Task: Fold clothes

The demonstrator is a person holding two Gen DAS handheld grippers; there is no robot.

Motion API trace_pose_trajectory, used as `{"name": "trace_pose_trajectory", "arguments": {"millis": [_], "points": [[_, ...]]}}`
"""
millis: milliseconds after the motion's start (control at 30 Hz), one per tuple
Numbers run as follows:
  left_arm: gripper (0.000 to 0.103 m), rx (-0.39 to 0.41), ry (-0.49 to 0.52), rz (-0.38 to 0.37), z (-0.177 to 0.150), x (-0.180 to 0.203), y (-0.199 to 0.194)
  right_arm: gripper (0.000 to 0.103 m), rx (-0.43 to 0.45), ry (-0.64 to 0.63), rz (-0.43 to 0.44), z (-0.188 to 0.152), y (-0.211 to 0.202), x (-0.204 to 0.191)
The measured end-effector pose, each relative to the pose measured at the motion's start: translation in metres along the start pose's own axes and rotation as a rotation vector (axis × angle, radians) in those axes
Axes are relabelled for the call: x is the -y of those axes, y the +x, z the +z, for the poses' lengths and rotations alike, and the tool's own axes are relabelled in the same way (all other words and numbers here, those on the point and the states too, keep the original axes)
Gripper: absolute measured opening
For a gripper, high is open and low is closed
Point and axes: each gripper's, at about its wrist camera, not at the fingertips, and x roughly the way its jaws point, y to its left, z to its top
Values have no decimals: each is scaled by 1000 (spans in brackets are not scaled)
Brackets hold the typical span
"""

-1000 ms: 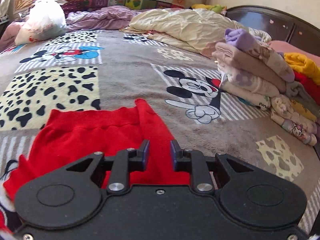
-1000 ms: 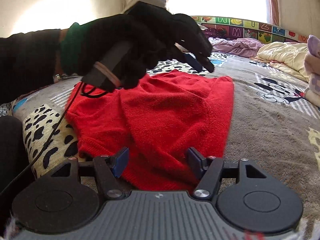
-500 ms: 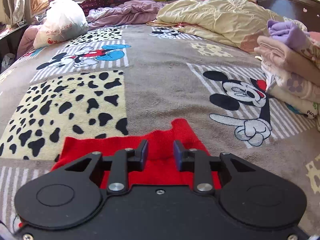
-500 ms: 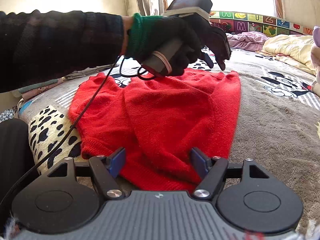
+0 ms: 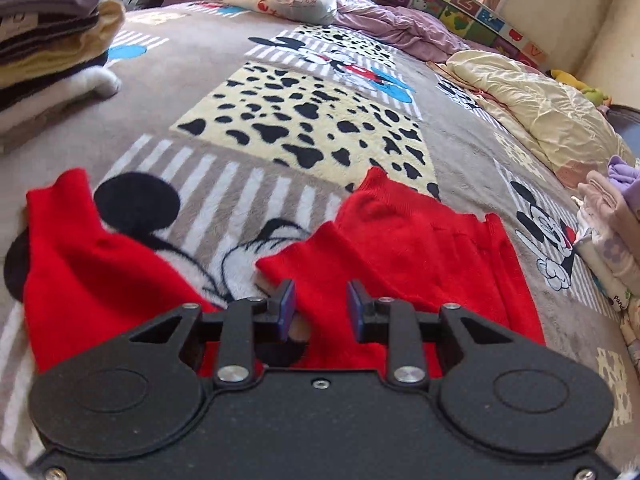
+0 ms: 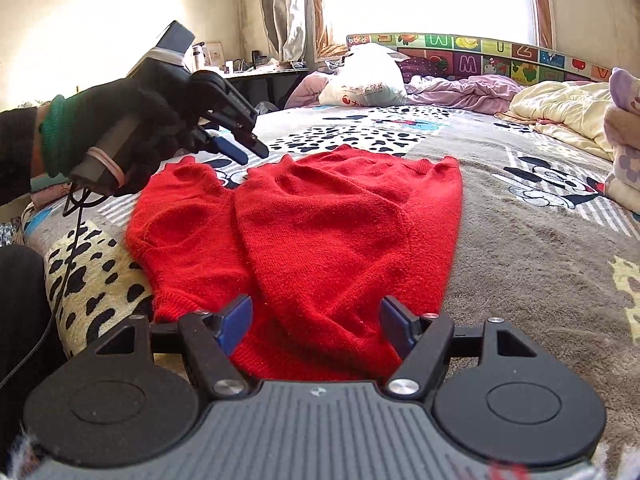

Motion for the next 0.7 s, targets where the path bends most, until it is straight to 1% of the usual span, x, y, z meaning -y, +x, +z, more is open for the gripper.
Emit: {"name": "trace_pose_trajectory", "arguments": {"millis": [67, 167, 300, 367, 400, 433, 500, 600, 700], "points": [[27, -10, -40, -18, -6, -5, 1, 70, -7, -9, -2, -1, 1, -1], [27, -11, -72, -33, -9, -6, 6, 70, -13, -18, -2, -2, 3, -2], [27, -18, -165, -42, -9, -16, 18, 71, -18, -25, -3, -2, 4, -4], [27, -10, -175, -49, -8, -17, 20, 71, -19, -27, -2, -2, 5, -3], [27, -6, -170, -53, -8, -16, 20, 71, -20, -27, -1, -2, 5, -3], [23, -1, -157, -57, -8, -15, 20, 71, -20, -27, 1, -2, 5, -3], [5, 22, -124, -60, -7, -9, 16, 71, -22, -25, 4, -1, 5, -3], [3, 76, -65, -51, -4, 4, 4, 71, -25, -25, 7, 0, 5, -3], [2, 120, -6, -61, 2, 23, -5, 71, -30, -28, 8, 0, 5, -3]]}}
